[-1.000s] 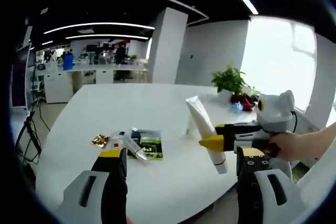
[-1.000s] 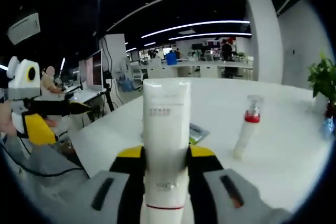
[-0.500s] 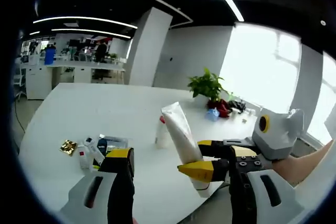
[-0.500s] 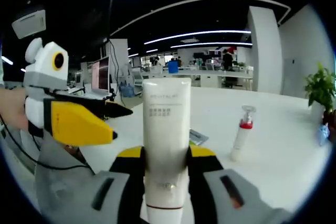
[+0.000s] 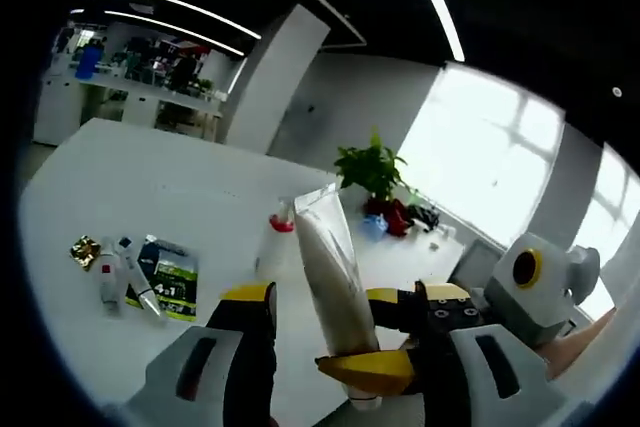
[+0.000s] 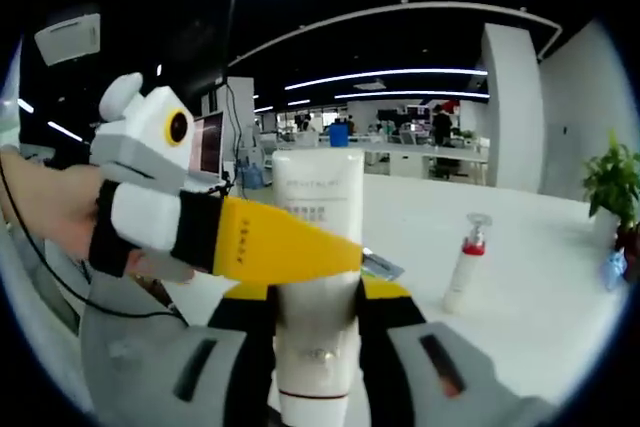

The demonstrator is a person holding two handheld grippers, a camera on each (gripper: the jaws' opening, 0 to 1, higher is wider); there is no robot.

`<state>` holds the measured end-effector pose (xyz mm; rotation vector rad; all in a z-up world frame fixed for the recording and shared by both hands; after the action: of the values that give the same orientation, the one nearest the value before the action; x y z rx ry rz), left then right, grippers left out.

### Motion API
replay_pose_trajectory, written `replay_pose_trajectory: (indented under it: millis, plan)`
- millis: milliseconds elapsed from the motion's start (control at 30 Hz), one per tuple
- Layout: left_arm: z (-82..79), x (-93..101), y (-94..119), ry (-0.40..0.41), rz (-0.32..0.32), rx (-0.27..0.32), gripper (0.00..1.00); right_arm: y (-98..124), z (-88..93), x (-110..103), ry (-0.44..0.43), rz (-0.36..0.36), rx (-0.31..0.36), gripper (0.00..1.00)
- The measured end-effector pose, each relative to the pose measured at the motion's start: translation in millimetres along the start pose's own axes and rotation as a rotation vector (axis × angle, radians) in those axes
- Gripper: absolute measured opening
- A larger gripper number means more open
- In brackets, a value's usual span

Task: Arrange the skincare products in the storage area until every visible bottle or jar stands upright without overlapping.

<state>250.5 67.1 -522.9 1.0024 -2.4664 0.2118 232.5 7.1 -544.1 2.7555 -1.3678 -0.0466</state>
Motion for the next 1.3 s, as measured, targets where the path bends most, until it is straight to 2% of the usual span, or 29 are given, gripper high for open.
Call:
replay_pose_trajectory:
  millis: [133,267,433,567,767,967,1067,1200,1300]
  plan:
    - [0.7,1.2,-1.7,0.003,0.012,-0.004,0.44,0.4,-0.5,0.2,0.001,0.000,0.004,0.31]
    - [0.7,2.6,-3.2,0.002,0.027,-0.004,0.26,0.7,-0.3,1.8,0.000,0.002,0.004,0.31]
    - [0.1,0.2,-7.4,0.008,0.024,0.000,0.16,0.6,0.3,4.4,-0.004,0.006,0.000,0.31]
    - [0.5,1.2,-11.4,-0.020,0.038,-0.002,0.15,-0.3,1.2,7.4,0.001,0.008,-0.003,0.31]
    - [4.8,0.1,-15.6,-0.061,0.075,-0.062,0.12,2.4,7.9,11.8,0.005,-0.051,-0.001,0.33]
    - [-6.3,-7.4,-18.9,-0.114,0.106,-0.078,0.12,15.5,14.3,20.0,-0.033,-0.089,-0.009,0.34]
    - [-11.0,-12.2,-19.2,-0.193,0.145,-0.118,0.12,22.8,15.7,27.2,-0.052,-0.102,-0.022,0.34]
    - [-11.5,-14.2,-18.9,-0.312,0.213,-0.192,0.12,30.4,8.9,39.8,-0.061,-0.154,-0.025,0.36]
    - [-9.5,-15.7,-20.7,-0.339,0.261,-0.227,0.12,30.8,-1.1,50.2,-0.058,-0.198,-0.029,0.35]
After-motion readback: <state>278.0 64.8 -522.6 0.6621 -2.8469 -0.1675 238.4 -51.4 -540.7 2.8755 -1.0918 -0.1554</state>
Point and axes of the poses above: the point that each gripper's makers call its tool centre point, and the gripper's own axes: y roughly backward along the fingers, x roughly to its right, z roughly out of its underside, the point moved 5 cm from there along y, roughly backward along the fingers, and after that the axes turned 10 degrees about x, right-handed, at the moved point
